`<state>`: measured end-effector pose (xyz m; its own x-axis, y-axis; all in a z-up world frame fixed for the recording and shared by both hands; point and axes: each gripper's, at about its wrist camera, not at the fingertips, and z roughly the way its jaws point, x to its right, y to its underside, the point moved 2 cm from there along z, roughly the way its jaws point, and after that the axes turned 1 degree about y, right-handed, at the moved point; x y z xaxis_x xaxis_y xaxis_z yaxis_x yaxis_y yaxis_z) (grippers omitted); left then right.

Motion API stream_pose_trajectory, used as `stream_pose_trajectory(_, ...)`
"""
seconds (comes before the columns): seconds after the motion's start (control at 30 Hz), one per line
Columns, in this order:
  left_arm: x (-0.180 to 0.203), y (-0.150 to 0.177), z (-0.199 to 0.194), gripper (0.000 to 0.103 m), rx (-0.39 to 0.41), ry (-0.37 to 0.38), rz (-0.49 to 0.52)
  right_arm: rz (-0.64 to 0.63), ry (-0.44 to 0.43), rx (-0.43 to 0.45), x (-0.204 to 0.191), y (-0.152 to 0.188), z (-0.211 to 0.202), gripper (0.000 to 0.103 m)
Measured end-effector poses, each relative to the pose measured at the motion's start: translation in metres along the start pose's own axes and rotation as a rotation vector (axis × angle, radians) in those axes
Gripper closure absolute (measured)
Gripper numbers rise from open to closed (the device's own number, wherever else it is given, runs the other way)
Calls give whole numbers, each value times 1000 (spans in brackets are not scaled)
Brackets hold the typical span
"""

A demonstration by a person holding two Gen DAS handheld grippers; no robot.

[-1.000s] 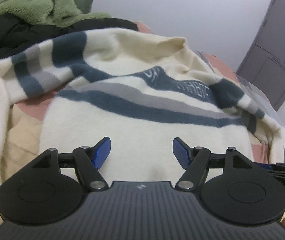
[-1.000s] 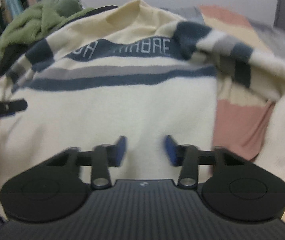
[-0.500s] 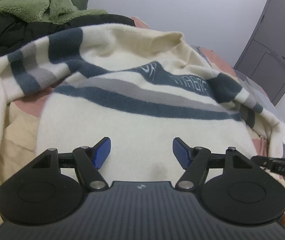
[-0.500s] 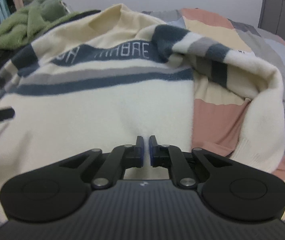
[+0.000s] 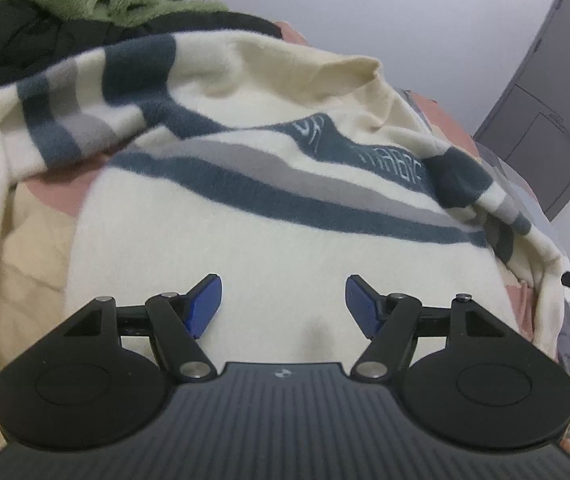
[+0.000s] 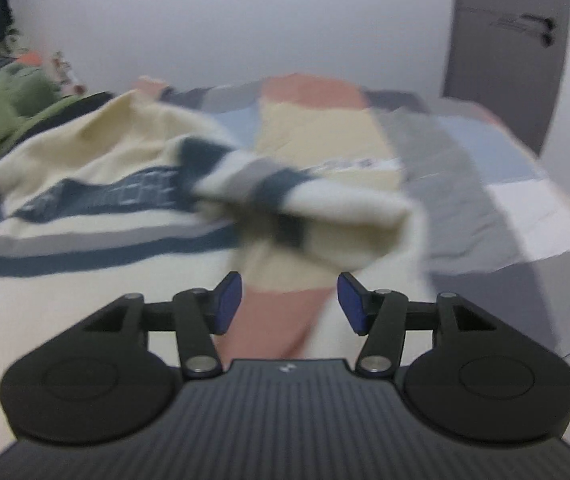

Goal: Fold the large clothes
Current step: 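Grasp the striped sleeve with the right gripper and lift it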

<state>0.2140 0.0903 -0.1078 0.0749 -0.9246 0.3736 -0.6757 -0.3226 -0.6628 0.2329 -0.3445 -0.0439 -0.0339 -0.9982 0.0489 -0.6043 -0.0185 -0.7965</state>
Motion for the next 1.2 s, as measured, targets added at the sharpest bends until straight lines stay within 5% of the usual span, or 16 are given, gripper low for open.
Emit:
stream_pose_trajectory(0.27, 0, -2, 8, 30, -7, -5, -22, 39, 35, -170, 31, 27, 48, 47)
stream_pose_trajectory(0.33, -1, -3, 10, 30, -9, -7, -29, -12, 37, -198, 24, 33, 53, 34)
stream_pose_trajectory(0.5, -3, -5, 16, 30, -19, -4, -54, -171, 57, -299, 6, 50, 68, 33)
stream_pose_trajectory(0.57, -4, -6, 17, 30, -17, -1, -62, -142, 58, -307, 11, 49, 71, 39)
stream_pose_trajectory(0.67, -5, -7, 18, 30, -17, 3, -78, -110, 87, -308, 16, 48, 68, 63)
stream_pose_trajectory(0.73, -6, -8, 17, 30, -17, 9, -86, -102, 106, -294, 17, 46, 62, 82)
stream_pose_trajectory(0.8, -6, -8, 15, 30, -18, 17, -93, -68, 123, -256, 21, 41, 52, 90)
stream_pose_trajectory(1.0, -7, -9, 4, 30, 0, 47, -97, -1, 176, -89, 29, 3, 6, 92)
stream_pose_trajectory(1.2, -15, -18, -9, 30, 36, 64, -138, 33, 41, 48, 15, -64, -57, 92)
